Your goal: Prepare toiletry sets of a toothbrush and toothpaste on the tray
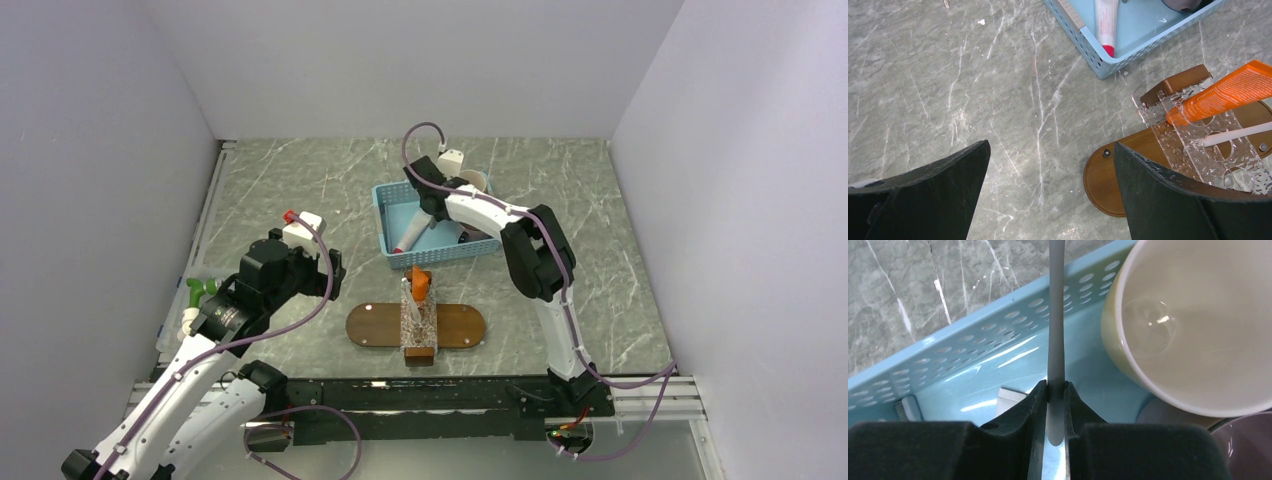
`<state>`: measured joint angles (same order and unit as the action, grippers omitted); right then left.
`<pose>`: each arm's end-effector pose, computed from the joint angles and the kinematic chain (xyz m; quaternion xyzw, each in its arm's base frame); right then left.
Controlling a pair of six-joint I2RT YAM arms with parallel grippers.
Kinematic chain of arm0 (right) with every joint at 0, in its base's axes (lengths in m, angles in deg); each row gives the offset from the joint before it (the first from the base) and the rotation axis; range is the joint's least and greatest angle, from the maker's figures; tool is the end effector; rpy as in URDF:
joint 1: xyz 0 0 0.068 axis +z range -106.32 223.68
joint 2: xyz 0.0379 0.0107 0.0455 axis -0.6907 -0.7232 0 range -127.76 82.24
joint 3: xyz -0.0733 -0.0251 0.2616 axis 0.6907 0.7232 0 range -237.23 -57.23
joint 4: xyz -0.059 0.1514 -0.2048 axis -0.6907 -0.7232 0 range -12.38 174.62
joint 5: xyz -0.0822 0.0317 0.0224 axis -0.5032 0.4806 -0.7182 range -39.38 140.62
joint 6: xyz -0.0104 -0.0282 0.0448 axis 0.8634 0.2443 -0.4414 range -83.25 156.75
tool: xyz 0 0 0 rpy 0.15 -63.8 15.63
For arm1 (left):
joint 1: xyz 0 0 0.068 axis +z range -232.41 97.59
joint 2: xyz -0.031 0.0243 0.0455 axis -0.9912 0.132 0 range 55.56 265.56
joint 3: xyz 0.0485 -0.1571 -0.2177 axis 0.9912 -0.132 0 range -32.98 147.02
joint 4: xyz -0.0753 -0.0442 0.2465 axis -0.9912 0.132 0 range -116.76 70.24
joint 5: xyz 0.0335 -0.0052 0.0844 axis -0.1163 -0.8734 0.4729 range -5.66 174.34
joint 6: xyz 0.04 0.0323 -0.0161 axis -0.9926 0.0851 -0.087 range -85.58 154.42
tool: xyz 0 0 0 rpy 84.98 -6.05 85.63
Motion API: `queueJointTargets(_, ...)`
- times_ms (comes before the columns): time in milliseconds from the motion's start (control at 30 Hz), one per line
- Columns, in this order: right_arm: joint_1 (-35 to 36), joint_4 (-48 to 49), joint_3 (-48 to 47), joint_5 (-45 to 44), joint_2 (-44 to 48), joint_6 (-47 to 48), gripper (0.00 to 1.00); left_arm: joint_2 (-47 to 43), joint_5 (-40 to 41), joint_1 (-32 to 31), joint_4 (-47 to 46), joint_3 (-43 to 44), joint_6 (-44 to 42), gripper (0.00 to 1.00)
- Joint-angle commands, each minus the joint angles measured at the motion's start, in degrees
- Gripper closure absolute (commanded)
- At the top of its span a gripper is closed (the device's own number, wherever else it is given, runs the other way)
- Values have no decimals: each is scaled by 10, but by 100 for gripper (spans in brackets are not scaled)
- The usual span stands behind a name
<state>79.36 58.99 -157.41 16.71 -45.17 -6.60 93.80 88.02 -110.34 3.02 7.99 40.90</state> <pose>0.4082 0.2686 0.1819 0.1534 0.8985 -0.0194 0.4109 0.1355 -0.0693 0.2988 0.1421 0.8407 -0.1282 0.5066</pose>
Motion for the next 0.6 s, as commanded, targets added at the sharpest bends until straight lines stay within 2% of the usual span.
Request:
queueJointTargets(0, -3, 83, 45, 17, 77, 36, 100, -8, -8, 2, -18, 13, -6, 1)
queueJointTargets(233, -2, 158, 115, 32, 164, 75, 100, -25, -2, 2, -12, 14, -4, 1)
queueJointTargets(567, 2, 272, 240, 65, 338, 164, 100, -40, 15, 2, -9, 26, 15, 1)
